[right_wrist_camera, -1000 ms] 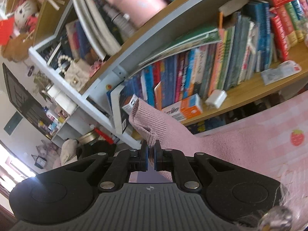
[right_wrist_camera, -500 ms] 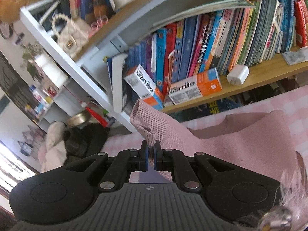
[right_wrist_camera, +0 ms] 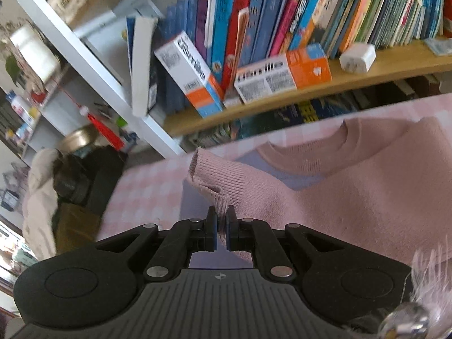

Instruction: Fold clothes

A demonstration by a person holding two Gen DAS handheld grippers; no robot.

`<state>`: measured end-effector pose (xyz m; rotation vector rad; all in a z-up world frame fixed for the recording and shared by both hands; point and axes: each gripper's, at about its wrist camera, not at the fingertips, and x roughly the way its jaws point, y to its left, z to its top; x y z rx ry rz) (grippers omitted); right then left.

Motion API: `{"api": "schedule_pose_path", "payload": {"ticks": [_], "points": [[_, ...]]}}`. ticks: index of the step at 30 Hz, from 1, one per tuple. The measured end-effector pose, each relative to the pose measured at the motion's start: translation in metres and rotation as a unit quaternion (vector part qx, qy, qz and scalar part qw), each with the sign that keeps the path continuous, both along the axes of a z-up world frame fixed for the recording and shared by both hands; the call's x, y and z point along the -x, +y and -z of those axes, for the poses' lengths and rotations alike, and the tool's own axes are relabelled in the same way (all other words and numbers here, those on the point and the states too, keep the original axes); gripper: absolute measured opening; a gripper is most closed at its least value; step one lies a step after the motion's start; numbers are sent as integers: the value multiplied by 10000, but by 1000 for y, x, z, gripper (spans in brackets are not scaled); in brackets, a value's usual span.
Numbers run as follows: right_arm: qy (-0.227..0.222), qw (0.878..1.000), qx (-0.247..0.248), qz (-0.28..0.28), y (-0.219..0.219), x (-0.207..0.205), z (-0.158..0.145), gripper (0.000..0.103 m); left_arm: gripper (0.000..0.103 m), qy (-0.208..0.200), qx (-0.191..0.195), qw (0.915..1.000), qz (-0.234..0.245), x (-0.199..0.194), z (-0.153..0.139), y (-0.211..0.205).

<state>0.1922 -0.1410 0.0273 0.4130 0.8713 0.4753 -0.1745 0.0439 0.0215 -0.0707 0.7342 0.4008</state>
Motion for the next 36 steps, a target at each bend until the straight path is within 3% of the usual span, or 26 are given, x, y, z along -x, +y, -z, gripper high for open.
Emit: {"api": "schedule_pose_path", "payload": {"ticks": [4, 5, 8, 12, 18, 26, 30, 36], "points": [[87, 9998, 90, -163, 9, -2, 6, 10, 96, 30, -1, 10000, -21, 3, 1, 4], [103, 9997, 85, -211, 10, -1, 7, 14, 96, 30, 0, 10000, -4, 2, 1, 4], [89, 9992, -34, -397, 13, 3, 5, 40, 96, -6, 5, 10000, 74, 0, 0, 4], [-76, 9974, -255, -664, 9, 16, -7, 49, 96, -75, 27, 9997, 214, -6, -1, 3], [-267, 9967, -112, -760, -15, 46, -22, 57, 96, -211, 128, 9983, 536, -20, -1, -2], [-586, 9941, 652, -638, -60, 108, -20, 58, 96, -323, 335, 9942, 968, -40, 1, -15], [-747, 9914, 911, -567, -77, 142, -18, 64, 96, -310, 407, 9908, 1256, -46, 5, -27], [-857, 9882, 1221, -347, -105, 194, -11, 64, 96, -356, 495, 9869, 1491, -50, 7, -42]]}}
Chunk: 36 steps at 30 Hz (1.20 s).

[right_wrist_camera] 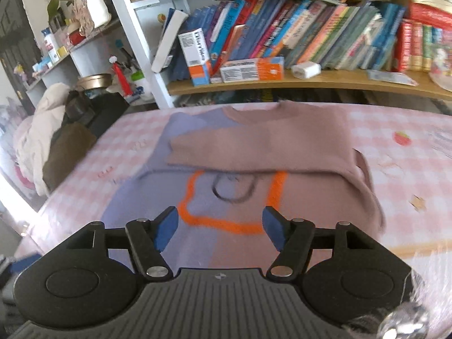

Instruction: Fold clothes

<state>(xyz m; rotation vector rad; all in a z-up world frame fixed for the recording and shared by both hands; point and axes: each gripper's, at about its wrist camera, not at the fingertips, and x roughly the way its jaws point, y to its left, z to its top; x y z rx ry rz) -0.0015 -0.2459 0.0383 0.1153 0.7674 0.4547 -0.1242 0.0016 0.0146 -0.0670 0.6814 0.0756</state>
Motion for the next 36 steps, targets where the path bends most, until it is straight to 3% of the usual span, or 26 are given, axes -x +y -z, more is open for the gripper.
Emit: {"api": "schedule_pose_path", "payload": {"ticks": [4, 9, 14, 22, 29, 36], "points": [[-215, 9990, 234, 302, -19, 36, 4, 65, 96, 20, 20, 9998, 199, -6, 0, -15], [-534, 9933, 101, 1016, -45, 79, 3, 72, 96, -35, -2, 9995, 312, -12, -3, -37], [-771, 9911, 369, 1025, -61, 101, 0, 74, 96, 38, -45, 9995, 316, -14, -6, -61], [-508, 9889, 410, 1333, -107, 129, 6, 76, 96, 138, -190, 9983, 528, 3, -8, -105], [-302, 9901, 171, 1358, -137, 163, 14, 86, 96, 217, -317, 9965, 737, 30, -8, -135], [-64, 9908, 23, 1353, -147, 180, 20, 92, 96, 262, -362, 9970, 624, 51, -10, -138]]}}
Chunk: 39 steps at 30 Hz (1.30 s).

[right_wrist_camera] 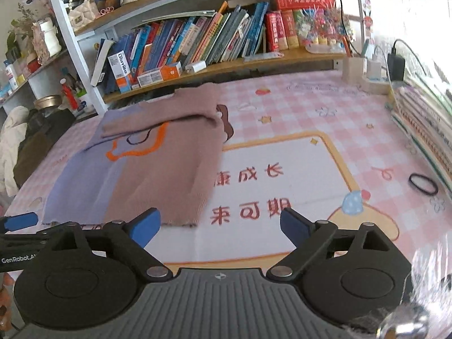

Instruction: Fold clothes

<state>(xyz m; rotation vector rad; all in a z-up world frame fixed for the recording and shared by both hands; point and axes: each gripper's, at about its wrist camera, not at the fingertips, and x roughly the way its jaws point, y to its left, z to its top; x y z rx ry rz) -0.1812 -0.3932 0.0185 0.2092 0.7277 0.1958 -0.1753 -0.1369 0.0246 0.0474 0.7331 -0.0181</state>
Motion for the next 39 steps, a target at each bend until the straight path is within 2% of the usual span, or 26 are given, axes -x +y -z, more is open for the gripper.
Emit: {"api": "schedule_pose_path", "payload": {"ticks": [4, 9, 17, 23, 25, 27, 29, 30, 32, 34, 36, 37, 38, 39], "points": [[53, 9999, -140, -59, 2, -2, 1, 92, 96, 67, 37, 9996, -260, -2, 1, 14], [221, 9993, -292, 100, 4, -25, 11, 92, 96, 152, 109, 9974, -698, -14, 7, 47], [515, 9982, -249, 203, 18, -60, 28, 92, 96, 339, 566, 9842, -1643, -44, 20, 120], [649, 9965, -371, 363, 30, -85, 35, 88, 93, 394, 899, 9808, -1683, -65, 31, 148], [732, 9956, -384, 435, 32, -92, 39, 80, 86, 419, 923, 9812, -1643, -73, 33, 153], [814, 9946, -390, 504, 34, -98, 43, 63, 78, 481, 879, 9814, -1635, -79, 36, 156], [886, 9938, -371, 559, 35, -101, 46, 55, 64, 557, 864, 9811, -1639, -84, 39, 160], [922, 9934, -361, 586, 36, -103, 47, 54, 61, 611, 876, 9805, -1651, -87, 42, 162], [957, 9930, -328, 616, 38, -105, 48, 50, 46, 693, 911, 9795, -1659, -91, 46, 166], [963, 9931, -295, 607, 40, -107, 48, 41, 38, 767, 964, 9788, -1638, -94, 50, 169], [964, 9933, -265, 587, 43, -108, 48, 32, 24, 830, 1032, 9783, -1596, -97, 53, 171], [968, 9934, -259, 558, 45, -109, 49, 27, 14, 827, 1077, 9785, -1552, -97, 54, 171], [981, 9935, -268, 510, 47, -110, 49, 17, 9, 805, 1083, 9794, -1502, -97, 53, 171], [992, 9935, -271, 479, 49, -112, 49, 15, 7, 779, 1087, 9803, -1453, -97, 52, 170]]}}
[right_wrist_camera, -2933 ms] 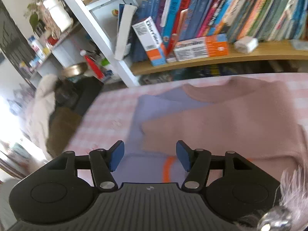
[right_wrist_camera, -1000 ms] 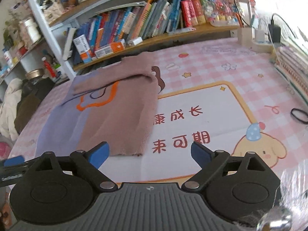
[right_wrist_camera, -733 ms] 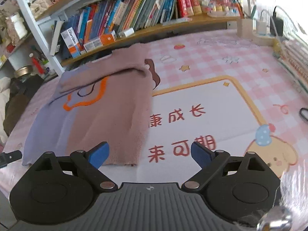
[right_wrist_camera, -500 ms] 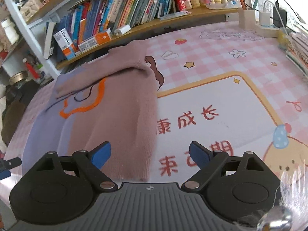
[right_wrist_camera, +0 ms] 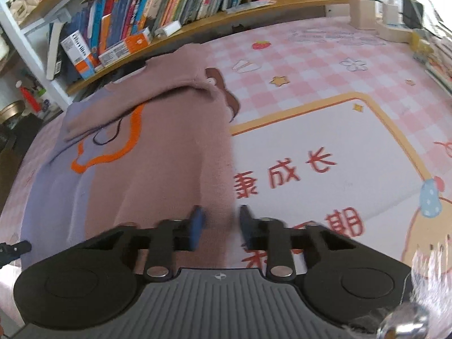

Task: Fold clothes
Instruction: 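Grasp the lavender hem with the left gripper while the right gripper grasps the mauve hem, then lift the sweater hem off the mat with both grippers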

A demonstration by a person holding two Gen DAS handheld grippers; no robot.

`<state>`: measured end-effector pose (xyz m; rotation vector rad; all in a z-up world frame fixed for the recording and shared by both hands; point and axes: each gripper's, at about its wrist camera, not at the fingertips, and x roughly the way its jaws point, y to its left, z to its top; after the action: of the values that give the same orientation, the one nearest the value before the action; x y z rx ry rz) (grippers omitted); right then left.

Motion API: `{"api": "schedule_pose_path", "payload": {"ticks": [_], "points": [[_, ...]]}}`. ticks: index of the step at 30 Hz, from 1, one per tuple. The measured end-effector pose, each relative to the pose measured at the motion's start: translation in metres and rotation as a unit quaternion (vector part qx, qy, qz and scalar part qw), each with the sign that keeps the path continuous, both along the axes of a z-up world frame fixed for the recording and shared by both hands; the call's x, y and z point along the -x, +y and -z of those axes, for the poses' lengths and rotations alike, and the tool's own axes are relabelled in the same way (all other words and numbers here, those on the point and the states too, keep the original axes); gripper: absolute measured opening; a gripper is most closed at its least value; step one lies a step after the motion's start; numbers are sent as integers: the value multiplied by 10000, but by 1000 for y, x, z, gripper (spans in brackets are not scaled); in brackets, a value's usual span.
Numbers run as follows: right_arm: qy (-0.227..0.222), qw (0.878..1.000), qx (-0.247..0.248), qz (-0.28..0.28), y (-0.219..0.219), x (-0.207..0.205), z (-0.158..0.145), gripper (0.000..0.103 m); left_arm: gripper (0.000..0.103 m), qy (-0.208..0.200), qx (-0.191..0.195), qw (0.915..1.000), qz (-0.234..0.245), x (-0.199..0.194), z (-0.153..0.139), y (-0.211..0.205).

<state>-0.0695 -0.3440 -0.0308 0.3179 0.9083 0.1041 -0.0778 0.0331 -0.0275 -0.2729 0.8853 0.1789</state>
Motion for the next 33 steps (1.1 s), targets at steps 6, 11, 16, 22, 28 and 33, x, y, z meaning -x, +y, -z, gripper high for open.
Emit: {"api": "schedule_pose_path", "payload": {"ticks": [6, 11, 16, 22, 28, 33], "points": [[-621, 9957, -381, -576, 18, 5, -18, 13, 6, -304, -152, 9987, 381, -3, -12, -11], [-366, 9963, -611, -491, 19, -8, -12, 23, 8, -210, -63, 9989, 422, -7, -9, -8], [-301, 9966, -768, -90, 7, -31, -9, 41, 10, -178, -27, 9990, 402, -9, -6, -5], [14, 9884, -1508, 192, -15, -69, 6, 51, 10, -134, 21, 9991, 391, -9, -4, 0], [450, 9768, -2085, -178, -12, -59, 7, 51, 10, -80, 201, 9994, 262, -6, 0, 10], [719, 9740, -2128, -306, -11, -29, 7, 44, 11, -33, 431, 9989, 162, -7, 4, 16]]}}
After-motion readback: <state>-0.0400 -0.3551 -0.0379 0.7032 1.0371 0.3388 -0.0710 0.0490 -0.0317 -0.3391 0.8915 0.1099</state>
